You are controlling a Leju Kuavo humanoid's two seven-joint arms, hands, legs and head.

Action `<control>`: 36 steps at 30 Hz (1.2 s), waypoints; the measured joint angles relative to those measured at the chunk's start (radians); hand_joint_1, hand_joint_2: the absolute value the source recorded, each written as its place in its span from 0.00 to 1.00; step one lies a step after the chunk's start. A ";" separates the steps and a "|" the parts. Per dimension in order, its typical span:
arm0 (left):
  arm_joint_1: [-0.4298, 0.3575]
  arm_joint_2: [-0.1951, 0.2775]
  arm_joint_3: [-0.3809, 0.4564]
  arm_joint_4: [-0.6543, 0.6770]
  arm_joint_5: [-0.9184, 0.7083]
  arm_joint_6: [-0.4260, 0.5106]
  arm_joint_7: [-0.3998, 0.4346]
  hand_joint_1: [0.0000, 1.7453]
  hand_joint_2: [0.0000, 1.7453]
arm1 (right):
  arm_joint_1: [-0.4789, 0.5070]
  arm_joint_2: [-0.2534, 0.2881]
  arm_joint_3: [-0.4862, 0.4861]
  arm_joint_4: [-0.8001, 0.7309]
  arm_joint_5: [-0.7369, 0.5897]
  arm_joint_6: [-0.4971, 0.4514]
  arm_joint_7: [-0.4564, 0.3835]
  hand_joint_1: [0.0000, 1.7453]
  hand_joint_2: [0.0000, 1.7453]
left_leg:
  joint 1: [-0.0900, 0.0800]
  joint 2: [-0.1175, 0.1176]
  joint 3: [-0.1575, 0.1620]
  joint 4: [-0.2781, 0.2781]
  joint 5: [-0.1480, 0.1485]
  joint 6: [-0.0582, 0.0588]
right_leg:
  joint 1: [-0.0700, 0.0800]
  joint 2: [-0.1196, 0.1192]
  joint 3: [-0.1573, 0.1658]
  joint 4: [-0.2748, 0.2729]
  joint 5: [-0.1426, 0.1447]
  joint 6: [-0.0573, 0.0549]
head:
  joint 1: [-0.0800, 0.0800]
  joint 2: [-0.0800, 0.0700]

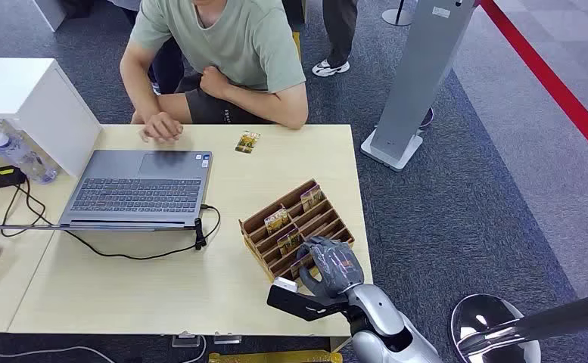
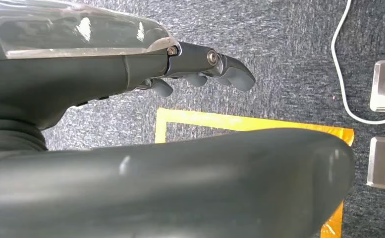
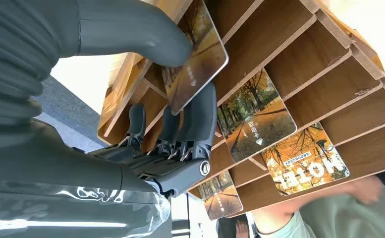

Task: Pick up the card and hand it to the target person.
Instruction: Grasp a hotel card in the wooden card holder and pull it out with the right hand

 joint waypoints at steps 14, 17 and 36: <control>0.000 0.000 -0.001 0.000 0.003 0.000 0.000 0.00 0.00 | 0.000 0.000 0.000 0.001 0.000 0.001 -0.001 0.66 1.00 | 0.000 0.000 0.000 0.000 0.000 0.000 | 0.000 0.000 0.000 0.000 0.000 0.000 | 0.000 0.000; 0.000 0.000 -0.001 0.000 0.003 0.000 0.000 0.00 0.00 | 0.000 0.000 0.000 0.002 0.000 0.001 -0.002 0.69 1.00 | 0.000 0.000 0.000 0.000 0.000 0.000 | 0.000 0.000 0.000 0.000 0.000 0.000 | 0.000 0.000; 0.000 -0.001 -0.001 0.000 0.014 0.005 0.004 0.00 0.00 | -0.003 0.000 0.000 0.002 -0.007 0.002 -0.007 0.74 1.00 | 0.000 0.000 0.001 0.000 0.000 0.000 | 0.000 0.000 0.001 0.000 0.000 0.000 | 0.000 0.000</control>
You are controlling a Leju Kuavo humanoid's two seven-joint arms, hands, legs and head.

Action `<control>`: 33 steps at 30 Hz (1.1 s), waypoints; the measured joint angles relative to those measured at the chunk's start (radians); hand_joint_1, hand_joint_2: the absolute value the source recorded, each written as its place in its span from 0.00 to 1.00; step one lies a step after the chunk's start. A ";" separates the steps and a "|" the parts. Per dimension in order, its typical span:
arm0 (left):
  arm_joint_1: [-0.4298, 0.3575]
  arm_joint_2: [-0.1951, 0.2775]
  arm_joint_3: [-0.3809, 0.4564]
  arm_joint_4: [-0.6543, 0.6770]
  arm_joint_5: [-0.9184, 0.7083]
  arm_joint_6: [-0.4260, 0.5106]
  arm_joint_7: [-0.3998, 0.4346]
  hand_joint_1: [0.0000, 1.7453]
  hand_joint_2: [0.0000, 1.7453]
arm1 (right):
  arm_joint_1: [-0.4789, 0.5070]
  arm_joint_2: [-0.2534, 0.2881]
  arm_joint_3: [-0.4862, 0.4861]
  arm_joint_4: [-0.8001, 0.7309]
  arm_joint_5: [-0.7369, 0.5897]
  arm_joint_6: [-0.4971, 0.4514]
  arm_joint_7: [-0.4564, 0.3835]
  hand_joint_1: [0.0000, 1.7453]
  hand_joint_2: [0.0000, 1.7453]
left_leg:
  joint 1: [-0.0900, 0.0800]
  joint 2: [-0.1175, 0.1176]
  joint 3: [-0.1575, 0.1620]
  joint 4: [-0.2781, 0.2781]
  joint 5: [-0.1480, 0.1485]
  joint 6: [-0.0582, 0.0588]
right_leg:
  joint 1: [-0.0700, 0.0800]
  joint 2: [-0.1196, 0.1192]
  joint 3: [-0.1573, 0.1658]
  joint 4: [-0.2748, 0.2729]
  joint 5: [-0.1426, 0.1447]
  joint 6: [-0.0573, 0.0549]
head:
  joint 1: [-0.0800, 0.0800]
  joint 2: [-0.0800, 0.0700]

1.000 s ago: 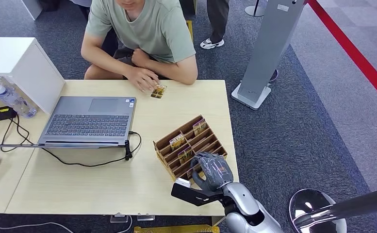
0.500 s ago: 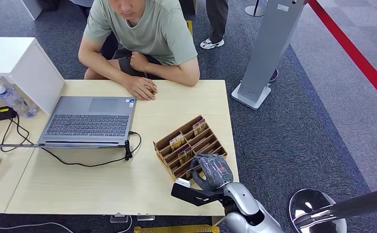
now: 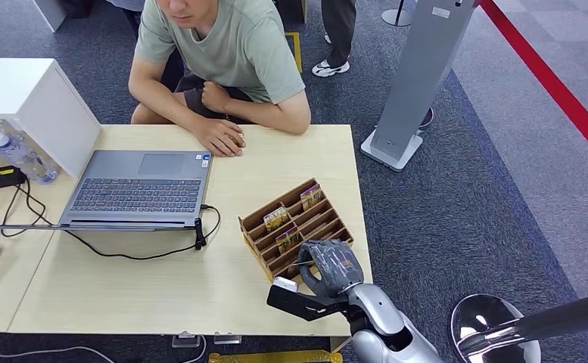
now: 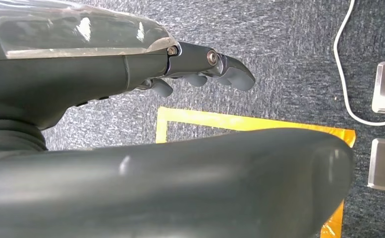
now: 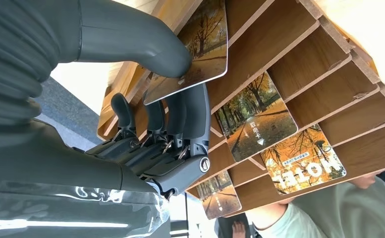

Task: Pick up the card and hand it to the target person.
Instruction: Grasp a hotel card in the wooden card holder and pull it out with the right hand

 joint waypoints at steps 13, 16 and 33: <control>0.000 -0.003 0.000 0.000 0.003 0.009 0.009 0.00 0.00 | -0.005 0.000 0.000 0.004 -0.010 -0.001 -0.007 0.75 1.00 | 0.000 0.000 0.000 0.000 0.000 0.000 | 0.000 0.000 0.000 0.000 0.000 0.000 | 0.000 0.000; 0.000 -0.003 0.000 0.000 0.000 0.009 0.009 0.00 0.00 | -0.006 0.000 0.000 0.005 -0.012 -0.002 -0.007 0.85 1.00 | 0.000 0.000 0.000 0.000 0.000 0.000 | 0.000 0.000 0.000 0.000 0.000 0.000 | 0.000 0.000; 0.000 -0.003 -0.024 0.000 -0.029 0.002 0.027 0.00 1.00 | -0.005 0.000 0.000 0.003 -0.010 -0.002 0.007 0.78 1.00 | 0.000 0.000 0.000 0.000 0.000 0.000 | 0.000 0.000 0.000 0.000 0.000 0.000 | 0.000 0.000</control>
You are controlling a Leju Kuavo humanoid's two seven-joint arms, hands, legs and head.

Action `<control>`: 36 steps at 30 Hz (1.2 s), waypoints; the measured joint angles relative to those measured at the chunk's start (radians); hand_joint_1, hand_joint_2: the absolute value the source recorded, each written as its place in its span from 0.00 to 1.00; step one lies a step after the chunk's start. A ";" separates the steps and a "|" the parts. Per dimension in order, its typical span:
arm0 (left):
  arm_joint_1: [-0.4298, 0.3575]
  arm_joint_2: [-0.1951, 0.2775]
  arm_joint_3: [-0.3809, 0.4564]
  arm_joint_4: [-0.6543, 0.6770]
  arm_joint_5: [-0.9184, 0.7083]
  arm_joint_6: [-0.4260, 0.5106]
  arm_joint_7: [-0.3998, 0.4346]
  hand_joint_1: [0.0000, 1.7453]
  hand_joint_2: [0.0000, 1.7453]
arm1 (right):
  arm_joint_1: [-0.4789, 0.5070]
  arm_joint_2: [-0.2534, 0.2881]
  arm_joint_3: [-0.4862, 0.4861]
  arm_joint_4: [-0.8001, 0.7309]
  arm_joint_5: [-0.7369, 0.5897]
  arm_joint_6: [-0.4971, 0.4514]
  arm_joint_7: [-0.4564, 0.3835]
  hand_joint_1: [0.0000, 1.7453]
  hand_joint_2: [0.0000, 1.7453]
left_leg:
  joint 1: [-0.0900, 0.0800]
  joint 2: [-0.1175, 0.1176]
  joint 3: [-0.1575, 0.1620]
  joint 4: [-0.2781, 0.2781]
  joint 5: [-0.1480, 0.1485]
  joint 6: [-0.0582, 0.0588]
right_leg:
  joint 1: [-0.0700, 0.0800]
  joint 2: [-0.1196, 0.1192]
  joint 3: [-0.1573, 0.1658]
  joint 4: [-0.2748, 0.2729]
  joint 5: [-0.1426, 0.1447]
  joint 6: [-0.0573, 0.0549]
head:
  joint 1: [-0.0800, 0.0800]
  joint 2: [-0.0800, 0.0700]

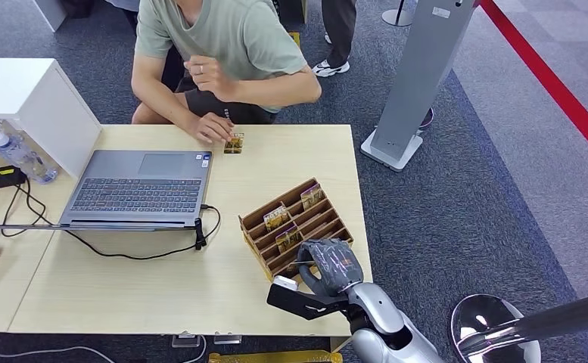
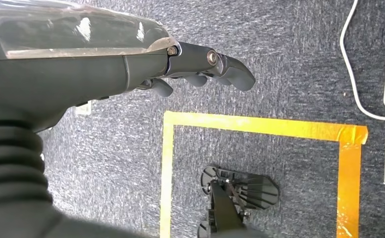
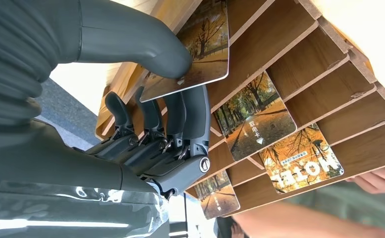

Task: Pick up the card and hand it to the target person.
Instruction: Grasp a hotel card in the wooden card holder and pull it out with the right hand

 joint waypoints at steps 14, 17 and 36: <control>0.000 0.000 -0.004 0.000 0.004 0.004 -0.004 0.00 1.00 | 0.004 0.000 0.000 -0.004 0.022 -0.006 0.008 0.78 1.00 | 0.000 0.000 0.000 0.000 0.000 0.000 | 0.000 0.000 0.000 0.000 0.000 0.000 | 0.000 0.000; 0.000 0.000 -0.004 0.000 0.004 0.003 -0.007 0.00 1.00 | 0.003 0.000 0.000 -0.005 0.028 -0.007 0.008 0.78 1.00 | 0.000 0.000 0.000 0.000 0.000 0.000 | 0.000 0.000 0.000 0.000 0.000 0.000 | 0.000 0.000; 0.000 0.000 -0.006 0.000 0.010 -0.003 -0.020 0.00 1.00 | -0.027 -0.024 -0.041 -0.170 0.043 -0.053 0.024 0.78 1.00 | 0.000 0.000 0.000 0.000 0.000 0.000 | 0.000 0.000 0.000 0.000 0.000 0.000 | 0.000 0.000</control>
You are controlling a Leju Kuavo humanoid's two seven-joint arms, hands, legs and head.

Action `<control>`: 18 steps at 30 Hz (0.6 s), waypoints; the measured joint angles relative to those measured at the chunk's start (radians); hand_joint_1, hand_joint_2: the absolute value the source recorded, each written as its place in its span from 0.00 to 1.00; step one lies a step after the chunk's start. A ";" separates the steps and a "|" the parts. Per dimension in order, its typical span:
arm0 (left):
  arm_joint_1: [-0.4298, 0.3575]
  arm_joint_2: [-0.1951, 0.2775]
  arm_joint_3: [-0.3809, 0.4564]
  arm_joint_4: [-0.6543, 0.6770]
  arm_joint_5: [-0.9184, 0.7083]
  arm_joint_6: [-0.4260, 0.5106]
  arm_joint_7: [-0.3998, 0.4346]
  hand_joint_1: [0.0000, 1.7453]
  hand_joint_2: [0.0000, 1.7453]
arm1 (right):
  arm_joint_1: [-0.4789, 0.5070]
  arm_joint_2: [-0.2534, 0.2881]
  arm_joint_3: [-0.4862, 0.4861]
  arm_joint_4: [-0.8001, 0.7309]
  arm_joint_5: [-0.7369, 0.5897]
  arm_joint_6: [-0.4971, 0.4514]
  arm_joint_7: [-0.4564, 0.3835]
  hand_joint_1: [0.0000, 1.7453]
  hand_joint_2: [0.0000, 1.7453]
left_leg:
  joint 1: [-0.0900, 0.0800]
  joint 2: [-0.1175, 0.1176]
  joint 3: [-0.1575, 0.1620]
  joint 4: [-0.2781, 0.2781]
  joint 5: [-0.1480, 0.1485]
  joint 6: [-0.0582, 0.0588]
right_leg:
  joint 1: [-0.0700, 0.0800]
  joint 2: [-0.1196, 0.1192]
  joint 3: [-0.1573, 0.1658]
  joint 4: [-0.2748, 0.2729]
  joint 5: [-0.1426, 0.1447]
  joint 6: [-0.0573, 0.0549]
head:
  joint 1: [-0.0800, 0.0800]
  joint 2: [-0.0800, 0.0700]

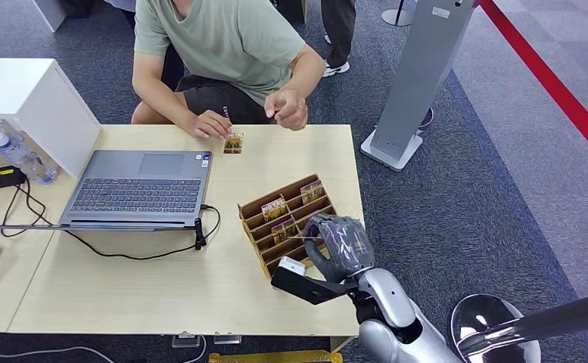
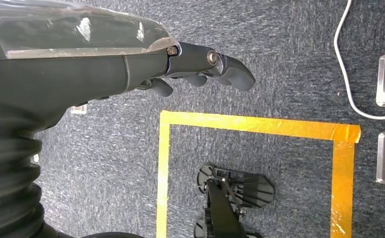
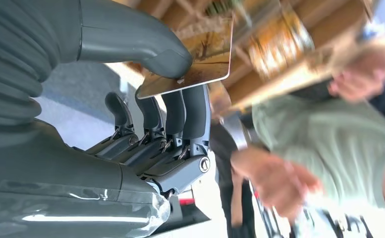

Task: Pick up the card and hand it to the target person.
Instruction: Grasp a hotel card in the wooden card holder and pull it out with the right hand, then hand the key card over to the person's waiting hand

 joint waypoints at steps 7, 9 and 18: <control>0.000 0.000 -0.015 0.000 -0.007 -0.003 0.001 0.00 1.00 | -0.102 -0.011 -0.023 -0.098 -0.021 -0.033 0.009 0.78 1.00 | 0.000 0.000 0.000 0.000 0.000 0.000 | 0.000 0.000 0.000 0.000 0.000 0.000 | 0.000 0.000; -0.001 0.000 -0.019 0.000 -0.011 -0.003 0.002 0.00 1.00 | -0.126 -0.011 -0.023 -0.091 -0.033 -0.042 0.008 0.78 1.00 | 0.000 0.000 0.000 0.000 0.000 0.000 | 0.000 0.000 0.000 0.000 0.000 0.000 | 0.000 0.000; -0.006 0.000 -0.042 0.000 -0.027 -0.003 0.003 0.00 1.00 | -0.259 0.009 -0.015 0.051 -0.091 -0.081 -0.009 0.78 1.00 | 0.000 0.000 -0.001 0.000 0.000 0.000 | 0.000 0.000 0.000 0.001 0.000 0.000 | 0.000 0.000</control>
